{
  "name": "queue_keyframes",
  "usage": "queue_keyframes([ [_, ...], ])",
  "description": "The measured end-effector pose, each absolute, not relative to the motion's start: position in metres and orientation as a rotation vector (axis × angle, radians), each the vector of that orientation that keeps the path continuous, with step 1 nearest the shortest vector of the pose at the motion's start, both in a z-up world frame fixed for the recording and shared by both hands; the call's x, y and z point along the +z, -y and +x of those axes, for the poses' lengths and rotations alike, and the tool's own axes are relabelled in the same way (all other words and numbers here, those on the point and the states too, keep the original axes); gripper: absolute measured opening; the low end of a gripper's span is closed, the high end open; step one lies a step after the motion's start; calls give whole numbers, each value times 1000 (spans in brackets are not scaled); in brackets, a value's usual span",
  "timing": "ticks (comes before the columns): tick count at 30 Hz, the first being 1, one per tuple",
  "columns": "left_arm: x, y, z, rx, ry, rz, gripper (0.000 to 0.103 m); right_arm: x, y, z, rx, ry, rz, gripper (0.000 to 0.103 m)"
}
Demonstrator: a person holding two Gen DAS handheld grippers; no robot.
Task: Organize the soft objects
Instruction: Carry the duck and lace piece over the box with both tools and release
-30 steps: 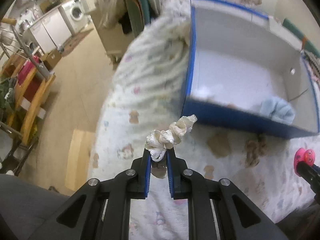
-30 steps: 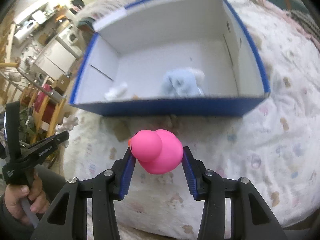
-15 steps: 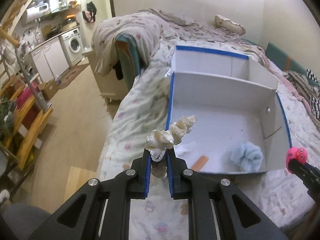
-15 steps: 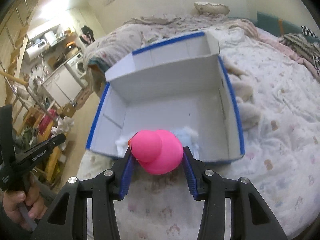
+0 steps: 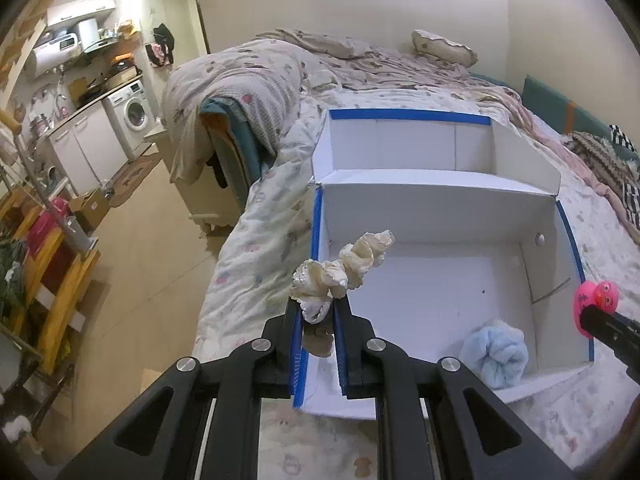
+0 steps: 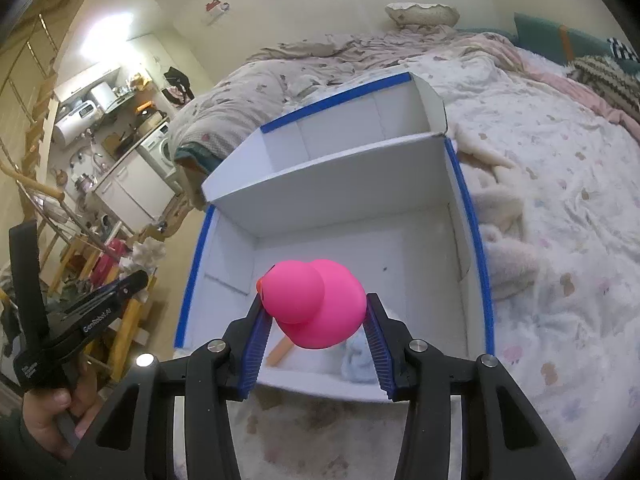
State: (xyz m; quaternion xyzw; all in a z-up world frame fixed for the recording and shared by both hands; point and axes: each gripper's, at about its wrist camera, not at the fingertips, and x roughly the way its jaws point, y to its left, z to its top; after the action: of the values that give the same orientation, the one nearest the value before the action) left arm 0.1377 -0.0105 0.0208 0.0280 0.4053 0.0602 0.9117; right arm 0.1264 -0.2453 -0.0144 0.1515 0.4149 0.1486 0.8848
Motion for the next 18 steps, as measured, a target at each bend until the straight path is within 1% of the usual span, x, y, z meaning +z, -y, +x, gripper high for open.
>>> queue_keyframes([
  [10,-1,27,174,97,-856,76,13,-29,258,169,301,-891,324,49],
  [14,-17,28,185,44,-874,55,13,-40,255,186,276,-913,299,49],
  [18,-35,34,188,-16,-898,98,13,-57,251,196,252,-964,278,49],
])
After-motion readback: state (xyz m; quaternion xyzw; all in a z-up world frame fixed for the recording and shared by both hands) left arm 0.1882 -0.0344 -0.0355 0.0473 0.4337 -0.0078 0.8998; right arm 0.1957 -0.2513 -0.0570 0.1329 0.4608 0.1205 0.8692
